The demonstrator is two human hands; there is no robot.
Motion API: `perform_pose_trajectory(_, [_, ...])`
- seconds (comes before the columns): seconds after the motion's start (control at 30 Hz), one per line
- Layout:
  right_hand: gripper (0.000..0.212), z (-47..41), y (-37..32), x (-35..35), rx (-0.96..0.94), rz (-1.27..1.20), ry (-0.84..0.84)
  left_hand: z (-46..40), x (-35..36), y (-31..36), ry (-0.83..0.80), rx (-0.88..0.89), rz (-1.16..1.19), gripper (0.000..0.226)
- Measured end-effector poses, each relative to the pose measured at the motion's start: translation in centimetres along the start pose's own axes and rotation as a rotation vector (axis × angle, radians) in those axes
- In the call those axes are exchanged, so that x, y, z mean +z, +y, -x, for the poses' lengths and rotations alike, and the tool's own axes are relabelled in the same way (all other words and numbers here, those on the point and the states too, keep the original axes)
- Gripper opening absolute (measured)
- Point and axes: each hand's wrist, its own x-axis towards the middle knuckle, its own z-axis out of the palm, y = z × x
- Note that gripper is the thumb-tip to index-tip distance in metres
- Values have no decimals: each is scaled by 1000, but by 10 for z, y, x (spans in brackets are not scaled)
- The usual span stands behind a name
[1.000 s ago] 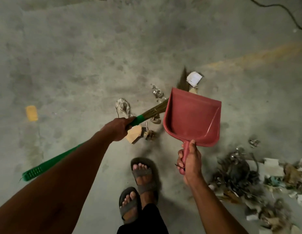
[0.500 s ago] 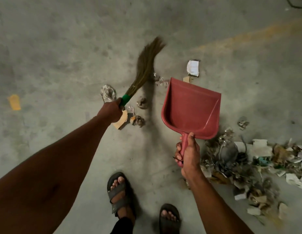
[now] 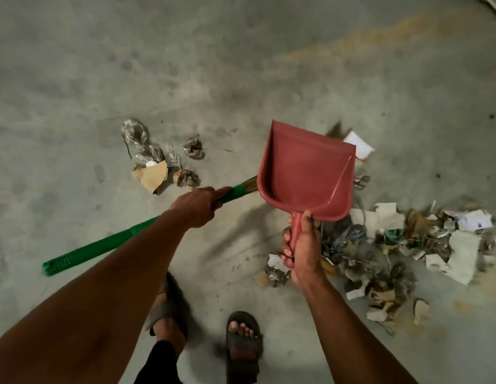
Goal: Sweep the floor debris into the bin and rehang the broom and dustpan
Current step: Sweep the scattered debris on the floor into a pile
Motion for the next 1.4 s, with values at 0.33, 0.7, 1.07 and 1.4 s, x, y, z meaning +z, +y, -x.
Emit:
perform_pose_trajectory(0.33, [51, 14, 5, 23, -32, 31, -115, 87, -20, -79, 386, -257, 166, 58])
perform_pose_trajectory(0.7, [49, 19, 26, 64, -45, 113, -283, 168, -1, -142, 573, -898, 341, 47])
perform_pose_trajectory(1.07, [56, 22, 51, 0, -32, 179, -240, 178, 75, -85, 197, -623, 226, 55])
perform_pose_trajectory(1.4, [52, 45, 41, -59, -42, 82, -169, 162, 99, 14, 33, -257, 85, 58])
